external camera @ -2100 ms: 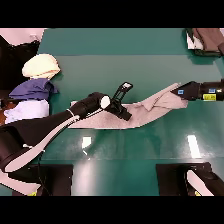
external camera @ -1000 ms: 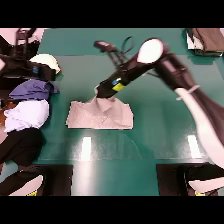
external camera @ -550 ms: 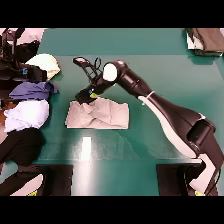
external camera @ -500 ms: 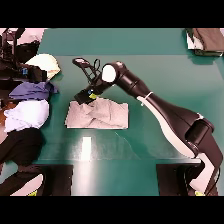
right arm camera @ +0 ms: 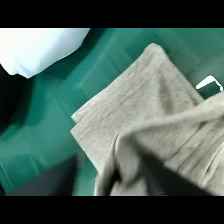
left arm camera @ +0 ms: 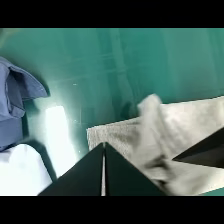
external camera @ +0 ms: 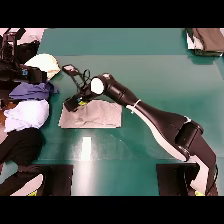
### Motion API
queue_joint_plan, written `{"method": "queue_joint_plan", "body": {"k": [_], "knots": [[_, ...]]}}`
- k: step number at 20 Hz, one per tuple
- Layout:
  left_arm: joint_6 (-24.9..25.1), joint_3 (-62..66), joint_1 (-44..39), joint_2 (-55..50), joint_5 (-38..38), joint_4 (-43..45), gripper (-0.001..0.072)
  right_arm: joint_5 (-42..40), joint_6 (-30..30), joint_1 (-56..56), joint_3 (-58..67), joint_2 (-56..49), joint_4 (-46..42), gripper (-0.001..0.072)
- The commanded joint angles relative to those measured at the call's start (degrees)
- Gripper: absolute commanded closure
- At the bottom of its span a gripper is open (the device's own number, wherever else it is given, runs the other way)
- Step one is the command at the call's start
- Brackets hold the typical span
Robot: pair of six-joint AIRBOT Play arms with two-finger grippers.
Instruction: Fold the shirts.
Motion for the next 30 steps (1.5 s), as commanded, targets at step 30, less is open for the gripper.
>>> {"method": "queue_joint_plan", "body": {"k": [30], "knots": [[0.0,-4.1,0.0,-0.1,-4.3,-3.8,0.0685,-5.0,-23.3,-24.3,-58.5,17.3,43.6,-0.0004]]}}
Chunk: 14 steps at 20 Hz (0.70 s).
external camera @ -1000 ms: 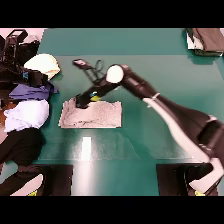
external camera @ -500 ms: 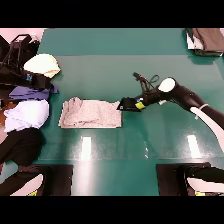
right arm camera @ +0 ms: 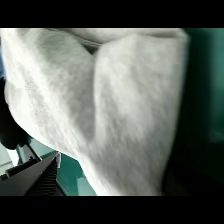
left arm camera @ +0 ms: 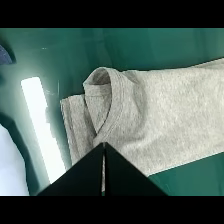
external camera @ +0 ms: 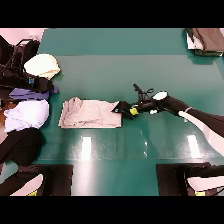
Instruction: Fold the shirts.
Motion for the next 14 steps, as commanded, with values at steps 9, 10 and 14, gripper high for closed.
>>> {"method": "queue_joint_plan", "body": {"k": [9,10,14], "knots": [[1.1,0.0,0.0,0.0,-2.4,0.0,0.0685,1.6,-5.6,0.0,8.7,-0.8,0.0,0.0701],[1.1,0.0,0.0,0.0,-2.6,0.0,0.0685,2.4,-5.2,-2.5,8.7,1.2,-2.4,0.0702],[1.1,0.0,0.0,0.0,-3.0,0.0,0.0685,6.0,-0.6,-17.2,8.7,10.7,-16.1,0.0702]]}}
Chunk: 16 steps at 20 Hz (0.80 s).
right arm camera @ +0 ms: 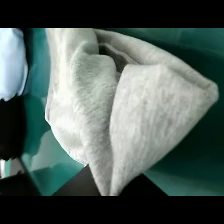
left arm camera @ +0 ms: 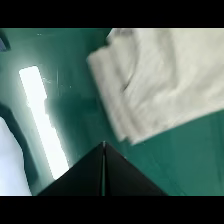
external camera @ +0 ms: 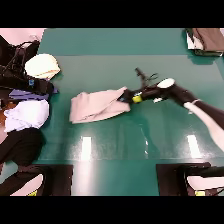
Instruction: Fold the shirts.
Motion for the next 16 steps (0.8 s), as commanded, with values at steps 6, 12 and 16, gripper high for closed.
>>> {"method": "queue_joint_plan", "body": {"k": [6,12,16], "knots": [[0.2,0.0,0.0,0.0,-0.3,0.0,0.0685,4.8,3.3,-38.6,0.2,16.3,-17.3,0.0702],[0.0,0.0,0.0,0.0,-0.2,-0.6,0.0685,6.0,3.3,-65.2,-1.3,17.4,-21.2,0.0702],[0.0,0.0,0.0,0.0,-0.2,-1.2,0.0685,6.3,3.3,-76.4,-6.3,17.4,-21.2,0.0702]]}}
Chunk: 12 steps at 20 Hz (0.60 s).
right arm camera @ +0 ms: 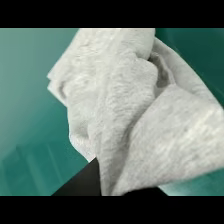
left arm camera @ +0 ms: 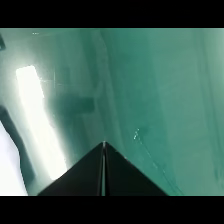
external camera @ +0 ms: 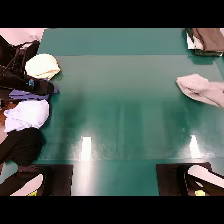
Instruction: Fold the shirts.
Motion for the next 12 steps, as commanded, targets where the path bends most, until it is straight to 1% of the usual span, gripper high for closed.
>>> {"method": "queue_joint_plan", "body": {"k": [1,3,6,8,9,10,11,12], "knots": [[-0.1,0.0,0.0,0.0,0.0,-0.3,0.0685,0.3,0.0,-10.5,-3.8,0.4,-0.8,0.0702],[-0.1,0.0,0.0,0.0,0.0,-0.3,0.0685,0.7,1.0,-13.0,-4.9,1.1,-3.3,0.0702],[-0.1,0.0,0.0,0.0,0.0,-0.3,0.0685,2.0,6.2,-13.3,-4.9,2.6,-13.1,0.0701],[0.0,0.0,0.0,0.0,-0.1,-0.3,0.0685,3.2,9.1,-13.2,-4.9,4.2,-17.6,0.0698],[0.0,0.0,0.0,0.0,-0.2,-0.3,0.0685,3.9,9.2,-13.2,-4.7,5.0,-20.2,0.0583],[0.1,0.0,0.0,0.0,-0.2,-0.3,0.0685,5.0,9.1,-13.2,-4.2,5.6,-23.6,0.0303],[0.1,0.0,0.0,0.0,-0.2,-0.3,0.0685,7.2,9.2,-13.2,-3.0,5.8,-28.1,0.0152],[0.1,0.0,0.0,0.0,-0.2,-0.3,0.0685,9.8,10.3,-13.3,-1.4,5.9,-32.3,0.0153]]}}
